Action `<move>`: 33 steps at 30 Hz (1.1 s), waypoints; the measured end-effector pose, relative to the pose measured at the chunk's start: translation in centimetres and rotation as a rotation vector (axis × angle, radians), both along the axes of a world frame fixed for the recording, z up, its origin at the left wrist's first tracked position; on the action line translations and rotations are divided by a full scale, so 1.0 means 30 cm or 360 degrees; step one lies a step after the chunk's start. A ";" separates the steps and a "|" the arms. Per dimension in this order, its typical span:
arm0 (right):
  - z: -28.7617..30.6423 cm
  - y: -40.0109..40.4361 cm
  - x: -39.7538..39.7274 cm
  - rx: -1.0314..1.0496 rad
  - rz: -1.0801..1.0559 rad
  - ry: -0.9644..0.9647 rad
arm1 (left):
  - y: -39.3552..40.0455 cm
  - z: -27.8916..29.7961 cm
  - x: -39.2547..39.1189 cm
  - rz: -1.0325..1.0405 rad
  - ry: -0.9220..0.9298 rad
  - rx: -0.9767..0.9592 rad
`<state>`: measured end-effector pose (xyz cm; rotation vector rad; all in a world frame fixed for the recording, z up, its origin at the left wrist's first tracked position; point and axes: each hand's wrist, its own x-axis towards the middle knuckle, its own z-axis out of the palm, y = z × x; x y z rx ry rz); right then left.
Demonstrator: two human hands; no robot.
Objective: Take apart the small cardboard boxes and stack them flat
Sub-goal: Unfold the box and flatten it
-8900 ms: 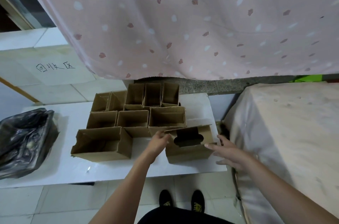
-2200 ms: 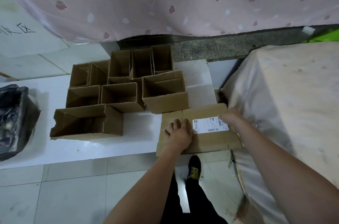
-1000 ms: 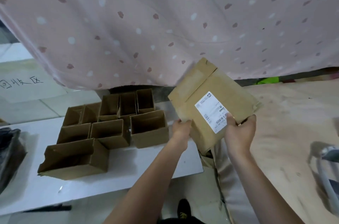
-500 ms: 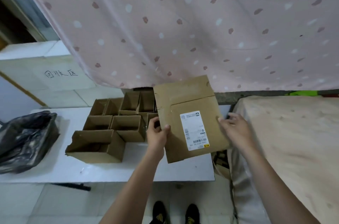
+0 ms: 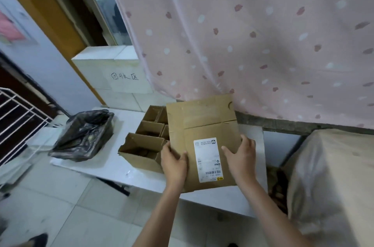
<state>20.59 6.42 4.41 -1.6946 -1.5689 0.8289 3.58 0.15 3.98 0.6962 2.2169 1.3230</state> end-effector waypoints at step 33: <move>0.036 -0.525 -0.836 0.0090 0.0640 -0.0057 | -0.692 0.028 -0.726 0.0558 0.0180 0.0001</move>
